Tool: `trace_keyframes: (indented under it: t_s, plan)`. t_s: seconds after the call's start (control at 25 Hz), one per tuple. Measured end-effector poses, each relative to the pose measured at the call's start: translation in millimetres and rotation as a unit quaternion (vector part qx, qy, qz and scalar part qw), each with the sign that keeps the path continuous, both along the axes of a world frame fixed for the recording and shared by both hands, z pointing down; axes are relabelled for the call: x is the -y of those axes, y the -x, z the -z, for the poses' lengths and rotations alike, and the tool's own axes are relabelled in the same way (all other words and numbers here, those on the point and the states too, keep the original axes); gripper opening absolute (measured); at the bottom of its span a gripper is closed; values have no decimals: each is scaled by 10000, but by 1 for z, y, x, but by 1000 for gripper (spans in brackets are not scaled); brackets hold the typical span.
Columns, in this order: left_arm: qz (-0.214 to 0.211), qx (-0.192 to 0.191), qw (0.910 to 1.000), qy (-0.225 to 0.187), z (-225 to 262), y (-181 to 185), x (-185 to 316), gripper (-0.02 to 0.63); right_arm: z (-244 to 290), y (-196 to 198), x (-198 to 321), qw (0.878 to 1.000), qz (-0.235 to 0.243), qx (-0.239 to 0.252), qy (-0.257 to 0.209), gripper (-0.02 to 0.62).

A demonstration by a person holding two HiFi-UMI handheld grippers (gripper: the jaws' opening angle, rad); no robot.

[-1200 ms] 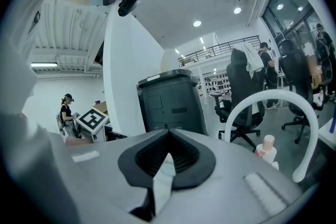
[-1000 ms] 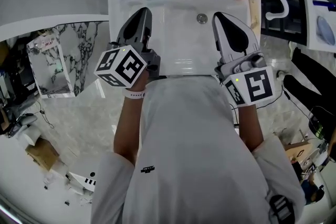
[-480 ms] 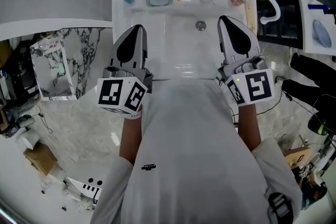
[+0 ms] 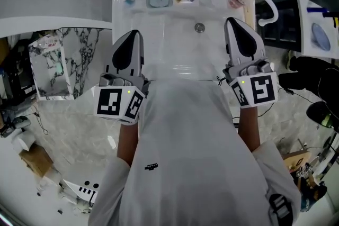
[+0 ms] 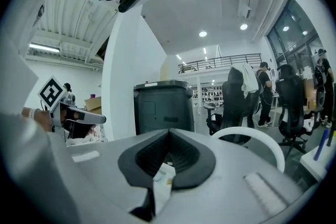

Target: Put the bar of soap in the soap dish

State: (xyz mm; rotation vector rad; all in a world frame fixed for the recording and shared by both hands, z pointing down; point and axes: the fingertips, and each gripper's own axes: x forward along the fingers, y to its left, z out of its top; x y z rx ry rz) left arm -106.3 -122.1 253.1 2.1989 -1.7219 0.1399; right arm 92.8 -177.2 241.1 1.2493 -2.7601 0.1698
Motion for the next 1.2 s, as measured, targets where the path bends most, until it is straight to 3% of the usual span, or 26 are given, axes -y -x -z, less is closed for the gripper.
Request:
trace_keyframes:
  t_s: [0.68, 1.2]
  plan:
    - [-10, 73, 9999, -143, 4, -4, -8, 8, -11, -9, -22, 9999, 97, -27, 65, 0]
    - [-67, -95, 9999, -73, 3, -10, -17, 8, -11, -3, -28, 9998, 159, 47, 126, 0]
